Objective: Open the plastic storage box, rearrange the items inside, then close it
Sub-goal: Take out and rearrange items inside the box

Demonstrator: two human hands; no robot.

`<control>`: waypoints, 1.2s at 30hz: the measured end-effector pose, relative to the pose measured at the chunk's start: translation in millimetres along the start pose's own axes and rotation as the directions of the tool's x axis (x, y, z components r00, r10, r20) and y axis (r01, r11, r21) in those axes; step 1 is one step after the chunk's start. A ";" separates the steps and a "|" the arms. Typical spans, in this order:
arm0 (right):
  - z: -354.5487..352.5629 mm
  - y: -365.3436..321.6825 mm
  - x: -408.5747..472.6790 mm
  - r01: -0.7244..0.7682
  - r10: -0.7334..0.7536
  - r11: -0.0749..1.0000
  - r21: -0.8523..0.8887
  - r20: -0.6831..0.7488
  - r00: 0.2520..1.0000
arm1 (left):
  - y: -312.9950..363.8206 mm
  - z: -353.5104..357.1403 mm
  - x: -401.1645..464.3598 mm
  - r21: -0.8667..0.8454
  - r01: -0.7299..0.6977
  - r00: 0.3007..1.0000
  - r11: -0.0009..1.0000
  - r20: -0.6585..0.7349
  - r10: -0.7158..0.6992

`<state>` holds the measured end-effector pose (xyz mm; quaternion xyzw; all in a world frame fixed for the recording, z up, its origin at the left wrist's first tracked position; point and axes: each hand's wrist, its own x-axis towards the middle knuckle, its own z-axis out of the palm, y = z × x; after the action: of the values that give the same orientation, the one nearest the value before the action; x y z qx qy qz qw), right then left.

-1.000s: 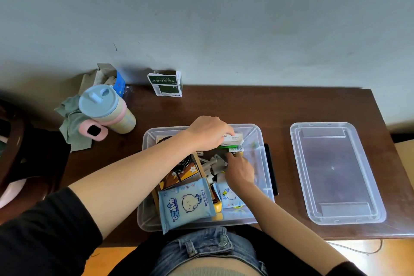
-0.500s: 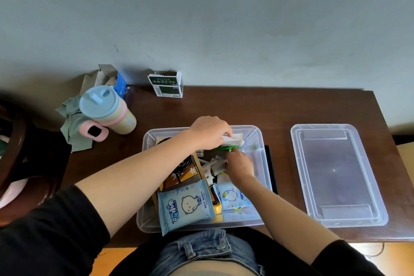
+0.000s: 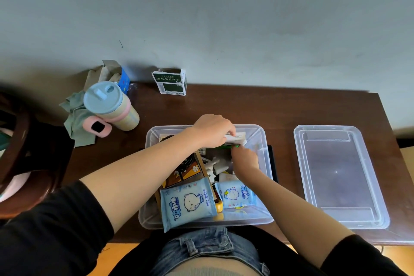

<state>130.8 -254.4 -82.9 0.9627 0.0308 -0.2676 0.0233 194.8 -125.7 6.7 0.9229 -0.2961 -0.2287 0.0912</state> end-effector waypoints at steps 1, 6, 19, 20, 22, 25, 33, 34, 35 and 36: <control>1.7 0.7 -1.8 0.021 -0.020 1.000 0.011 -0.016 1.000 | 0.1 0.2 0.3 0.001 -0.002 1.000 1.000 0.000 0.002; 4.3 1.7 -4.2 0.121 -0.121 0.992 -0.019 -0.004 0.993 | -0.3 0.8 0.9 0.005 -0.010 1.000 1.000 0.004 0.010; -8.3 8.8 -8.3 0.155 -0.134 0.975 -0.161 0.133 0.982 | -1.1 2.4 1.4 0.005 -0.019 1.000 1.000 -0.009 0.019; -7.2 8.6 -9.4 0.158 -0.134 0.969 -0.188 0.137 0.982 | -1.0 2.2 1.0 0.004 -0.017 1.000 1.000 -0.009 0.017; -5.1 8.7 -10.3 0.171 -0.143 0.962 -0.215 0.143 0.979 | -1.5 2.1 -0.3 -0.003 -0.010 1.000 1.000 -0.013 0.010; -4.8 9.0 -11.1 0.200 -0.170 0.953 -0.227 0.146 0.975 | -1.4 2.2 -1.3 -0.005 -0.011 1.000 1.000 -0.009 0.011; -11.2 3.5 -10.9 0.114 -0.107 0.989 -0.095 0.080 0.991 | -1.8 0.8 -1.5 -0.005 -0.022 1.000 1.000 -0.007 0.022; -11.2 2.7 -11.6 0.104 -0.097 0.991 -0.088 0.078 0.992 | -1.6 1.1 -1.6 -0.005 -0.022 1.000 1.000 -0.005 0.022; -11.7 2.3 -12.1 0.099 -0.092 0.992 -0.084 0.082 0.992 | -1.8 1.2 -1.8 -0.006 -0.023 1.000 1.000 -0.004 0.022; -12.2 2.3 -12.5 0.099 -0.092 0.992 -0.081 0.089 0.992 | -1.8 1.2 -1.8 -0.006 -0.024 1.000 1.000 -0.004 0.024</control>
<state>126.6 -256.6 -65.9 0.9459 0.0872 -0.3079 0.0531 193.9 -123.1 5.8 0.9194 -0.3064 -0.2266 0.0974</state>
